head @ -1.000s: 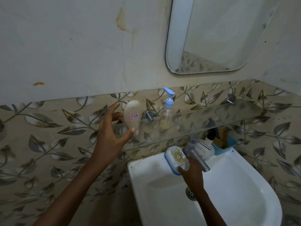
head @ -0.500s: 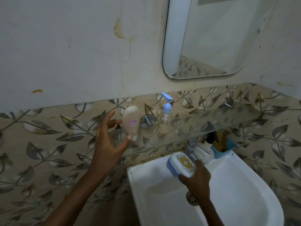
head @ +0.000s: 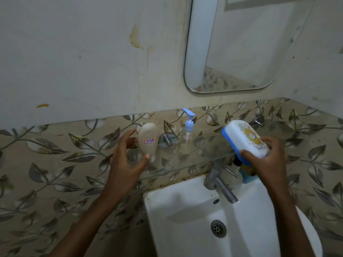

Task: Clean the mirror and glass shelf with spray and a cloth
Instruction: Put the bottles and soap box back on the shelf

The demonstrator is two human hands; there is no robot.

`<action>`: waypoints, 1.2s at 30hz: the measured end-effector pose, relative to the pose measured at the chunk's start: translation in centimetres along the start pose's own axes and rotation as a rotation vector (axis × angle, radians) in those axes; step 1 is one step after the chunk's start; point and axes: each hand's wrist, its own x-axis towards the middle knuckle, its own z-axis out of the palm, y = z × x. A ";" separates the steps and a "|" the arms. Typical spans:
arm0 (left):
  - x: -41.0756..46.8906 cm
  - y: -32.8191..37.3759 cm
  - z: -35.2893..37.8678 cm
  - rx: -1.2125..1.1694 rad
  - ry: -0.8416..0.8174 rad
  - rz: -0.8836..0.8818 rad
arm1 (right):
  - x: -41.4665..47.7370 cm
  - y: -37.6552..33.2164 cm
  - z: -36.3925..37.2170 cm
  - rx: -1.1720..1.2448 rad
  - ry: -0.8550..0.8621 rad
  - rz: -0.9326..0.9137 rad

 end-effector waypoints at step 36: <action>0.2 0.9 0.5 0.097 0.029 0.028 | 3.4 12.0 4.1 -0.038 -0.115 0.324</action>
